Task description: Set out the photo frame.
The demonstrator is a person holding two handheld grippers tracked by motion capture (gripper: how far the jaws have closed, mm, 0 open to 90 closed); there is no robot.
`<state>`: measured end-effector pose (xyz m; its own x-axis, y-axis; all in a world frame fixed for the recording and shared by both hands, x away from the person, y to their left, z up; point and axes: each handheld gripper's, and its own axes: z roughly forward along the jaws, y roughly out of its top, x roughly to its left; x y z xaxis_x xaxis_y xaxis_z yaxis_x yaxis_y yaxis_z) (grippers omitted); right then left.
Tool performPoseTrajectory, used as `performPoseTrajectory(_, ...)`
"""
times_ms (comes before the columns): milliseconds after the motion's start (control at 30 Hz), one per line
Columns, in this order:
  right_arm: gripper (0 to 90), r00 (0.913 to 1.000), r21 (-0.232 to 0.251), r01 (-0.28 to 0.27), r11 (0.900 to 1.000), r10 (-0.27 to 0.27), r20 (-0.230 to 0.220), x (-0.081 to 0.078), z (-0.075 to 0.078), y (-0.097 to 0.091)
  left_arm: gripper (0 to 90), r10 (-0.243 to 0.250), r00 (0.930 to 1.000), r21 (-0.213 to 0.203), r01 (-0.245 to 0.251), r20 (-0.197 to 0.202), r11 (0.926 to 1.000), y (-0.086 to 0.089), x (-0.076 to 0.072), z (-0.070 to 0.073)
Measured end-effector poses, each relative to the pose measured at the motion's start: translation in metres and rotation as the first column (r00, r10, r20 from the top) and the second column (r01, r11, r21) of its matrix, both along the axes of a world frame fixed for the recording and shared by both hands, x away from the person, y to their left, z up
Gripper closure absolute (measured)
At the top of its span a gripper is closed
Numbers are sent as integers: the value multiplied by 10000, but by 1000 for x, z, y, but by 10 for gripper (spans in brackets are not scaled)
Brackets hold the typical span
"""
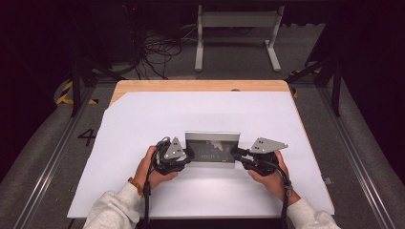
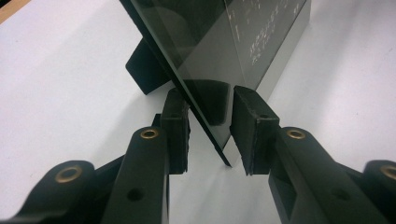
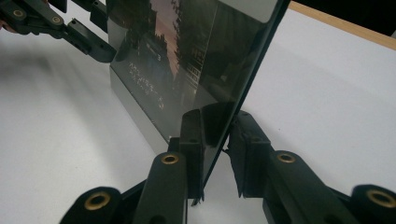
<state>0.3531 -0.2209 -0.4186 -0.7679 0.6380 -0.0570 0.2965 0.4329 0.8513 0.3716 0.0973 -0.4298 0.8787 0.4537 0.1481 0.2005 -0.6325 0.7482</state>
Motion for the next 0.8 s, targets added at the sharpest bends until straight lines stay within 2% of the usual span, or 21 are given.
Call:
performPoseTrajectory(567,748,9999,-47,-95,9999,95,-82,1,-3,1,685,20,10000,17,-20,2,10000,0,-2,-5)
performPoseTrajectory(800,748,10000,-243,-86,9997,85,-42,0,-4,2,682,47,10000,-41,-46,30,10000,0,-1,-6)
